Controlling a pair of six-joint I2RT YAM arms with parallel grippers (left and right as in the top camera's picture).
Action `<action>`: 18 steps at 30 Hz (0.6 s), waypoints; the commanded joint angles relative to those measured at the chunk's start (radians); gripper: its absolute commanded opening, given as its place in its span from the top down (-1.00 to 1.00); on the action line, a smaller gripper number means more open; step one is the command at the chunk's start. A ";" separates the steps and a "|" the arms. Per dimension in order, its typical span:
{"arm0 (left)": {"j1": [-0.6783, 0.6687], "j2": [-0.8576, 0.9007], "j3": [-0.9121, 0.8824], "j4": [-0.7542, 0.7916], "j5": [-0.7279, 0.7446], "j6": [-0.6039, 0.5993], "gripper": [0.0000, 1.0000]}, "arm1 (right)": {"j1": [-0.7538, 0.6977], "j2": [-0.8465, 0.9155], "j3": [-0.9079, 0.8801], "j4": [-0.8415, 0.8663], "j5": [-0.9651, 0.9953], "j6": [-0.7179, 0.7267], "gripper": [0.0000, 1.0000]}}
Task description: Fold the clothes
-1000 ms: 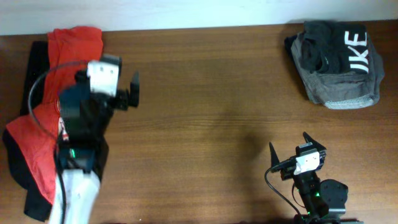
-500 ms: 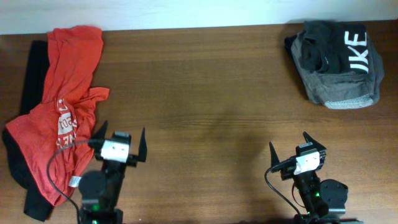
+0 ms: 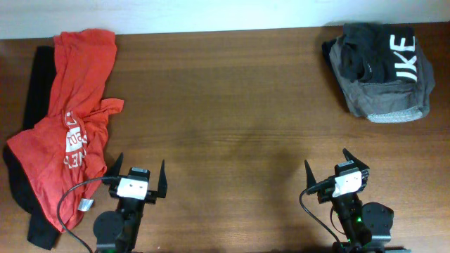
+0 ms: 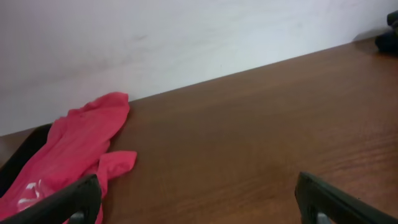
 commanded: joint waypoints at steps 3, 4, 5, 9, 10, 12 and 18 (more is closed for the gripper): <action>0.007 -0.130 -0.002 -0.116 -0.048 -0.004 -0.98 | 0.006 -0.009 -0.006 -0.003 0.009 0.007 -0.97; 0.007 -0.143 -0.002 -0.116 -0.049 -0.003 -0.98 | 0.006 -0.009 -0.006 -0.003 0.009 0.007 -0.97; 0.008 -0.140 -0.002 -0.117 -0.052 -0.002 -0.98 | 0.006 -0.009 -0.006 -0.003 0.009 0.007 -0.97; 0.009 -0.140 -0.002 -0.114 -0.047 -0.006 -0.98 | 0.006 -0.009 -0.006 -0.003 0.009 0.007 -0.97; 0.009 -0.140 -0.002 -0.113 -0.047 -0.005 -0.99 | 0.006 -0.009 -0.006 -0.003 0.009 0.007 -0.97; 0.009 -0.139 -0.002 -0.113 -0.047 -0.006 -0.98 | 0.006 -0.009 -0.006 -0.003 0.009 0.007 -0.97; 0.009 -0.138 -0.002 -0.113 -0.047 -0.005 -0.98 | 0.006 -0.009 -0.006 -0.003 0.009 0.007 -0.97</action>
